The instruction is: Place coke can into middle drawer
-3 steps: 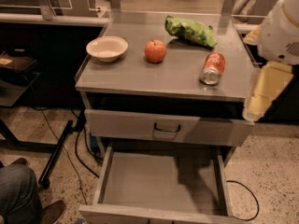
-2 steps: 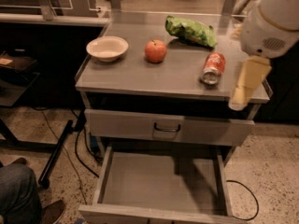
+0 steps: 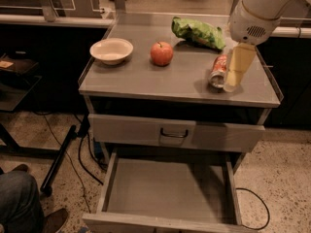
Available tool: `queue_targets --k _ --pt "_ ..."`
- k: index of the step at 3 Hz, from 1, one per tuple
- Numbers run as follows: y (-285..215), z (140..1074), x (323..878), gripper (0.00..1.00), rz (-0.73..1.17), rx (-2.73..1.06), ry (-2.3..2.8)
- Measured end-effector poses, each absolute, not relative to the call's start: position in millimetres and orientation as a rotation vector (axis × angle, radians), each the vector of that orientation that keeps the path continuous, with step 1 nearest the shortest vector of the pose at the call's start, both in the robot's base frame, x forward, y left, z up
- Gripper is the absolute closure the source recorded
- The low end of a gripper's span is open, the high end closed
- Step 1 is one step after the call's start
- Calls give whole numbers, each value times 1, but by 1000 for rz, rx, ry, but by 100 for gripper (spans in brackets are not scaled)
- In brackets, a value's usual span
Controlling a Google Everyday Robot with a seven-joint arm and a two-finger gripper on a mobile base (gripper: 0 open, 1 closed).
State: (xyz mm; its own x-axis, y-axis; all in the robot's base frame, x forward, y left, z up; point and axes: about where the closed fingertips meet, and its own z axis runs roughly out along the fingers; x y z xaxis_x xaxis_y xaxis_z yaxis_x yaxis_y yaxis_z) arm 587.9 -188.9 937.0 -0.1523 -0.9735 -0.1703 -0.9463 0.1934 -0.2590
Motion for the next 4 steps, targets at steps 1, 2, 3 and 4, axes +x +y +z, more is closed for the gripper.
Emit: queue_targets --k 1,2,3,4 --pt "-189 937 588 0 -130 -1820 2177" --pt "-205 933 605 0 -114 -1709 2252" --pt "-227 926 632 0 -86 -1580 2342" --pt "-242 916 650 0 -69 -1501 2401"
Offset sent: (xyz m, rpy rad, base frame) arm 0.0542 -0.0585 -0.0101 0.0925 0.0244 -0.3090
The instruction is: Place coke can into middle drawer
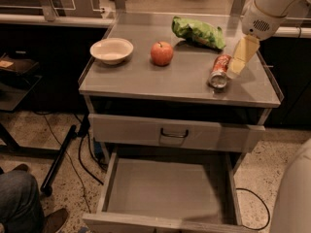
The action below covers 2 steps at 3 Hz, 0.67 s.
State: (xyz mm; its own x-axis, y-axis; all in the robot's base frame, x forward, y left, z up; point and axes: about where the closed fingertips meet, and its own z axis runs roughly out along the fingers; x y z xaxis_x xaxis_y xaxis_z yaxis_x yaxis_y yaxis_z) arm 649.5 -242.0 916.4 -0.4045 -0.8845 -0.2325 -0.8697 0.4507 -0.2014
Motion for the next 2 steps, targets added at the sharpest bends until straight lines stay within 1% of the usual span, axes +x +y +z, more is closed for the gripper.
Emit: queue_targets --k 2 --pt "-235 910 657 0 -70 -1521 2373"
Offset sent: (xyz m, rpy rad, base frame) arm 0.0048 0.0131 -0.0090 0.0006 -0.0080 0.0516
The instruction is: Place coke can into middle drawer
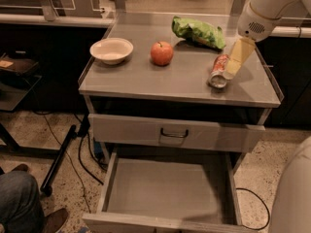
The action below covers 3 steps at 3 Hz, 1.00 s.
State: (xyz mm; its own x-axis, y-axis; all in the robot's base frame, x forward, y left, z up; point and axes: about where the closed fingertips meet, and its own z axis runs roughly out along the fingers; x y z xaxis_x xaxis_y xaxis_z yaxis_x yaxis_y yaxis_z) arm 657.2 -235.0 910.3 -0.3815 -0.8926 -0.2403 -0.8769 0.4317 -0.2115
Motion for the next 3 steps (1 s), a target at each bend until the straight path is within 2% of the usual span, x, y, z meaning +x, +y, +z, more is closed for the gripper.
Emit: queue_targets --k 1,3 --pt "-215 885 675 0 -72 -1588 2365" --pt "-221 839 692 0 -81 -1600 2409"
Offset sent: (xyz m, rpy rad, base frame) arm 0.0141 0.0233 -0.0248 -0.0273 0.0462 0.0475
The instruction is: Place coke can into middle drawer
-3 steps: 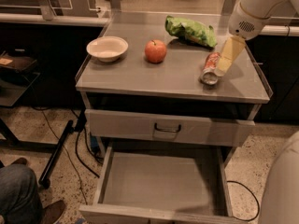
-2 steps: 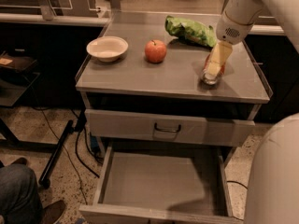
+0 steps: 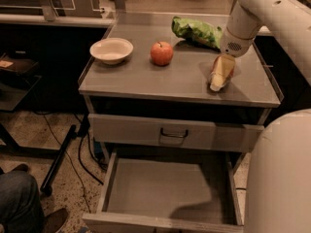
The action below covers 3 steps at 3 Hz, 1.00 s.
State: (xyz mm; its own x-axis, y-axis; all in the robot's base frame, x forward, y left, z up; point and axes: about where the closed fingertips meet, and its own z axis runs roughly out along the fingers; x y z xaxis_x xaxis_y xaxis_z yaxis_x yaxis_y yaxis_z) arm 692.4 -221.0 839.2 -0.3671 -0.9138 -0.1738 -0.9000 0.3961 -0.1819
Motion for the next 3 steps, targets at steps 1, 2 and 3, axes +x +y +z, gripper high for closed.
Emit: queue_targets --k 1,2,3 --pt "-220 836 692 0 -81 -1604 2411" --pt "-219 835 689 19 -78 -1603 2382" --pt "-219 835 689 42 -78 -1603 2382"
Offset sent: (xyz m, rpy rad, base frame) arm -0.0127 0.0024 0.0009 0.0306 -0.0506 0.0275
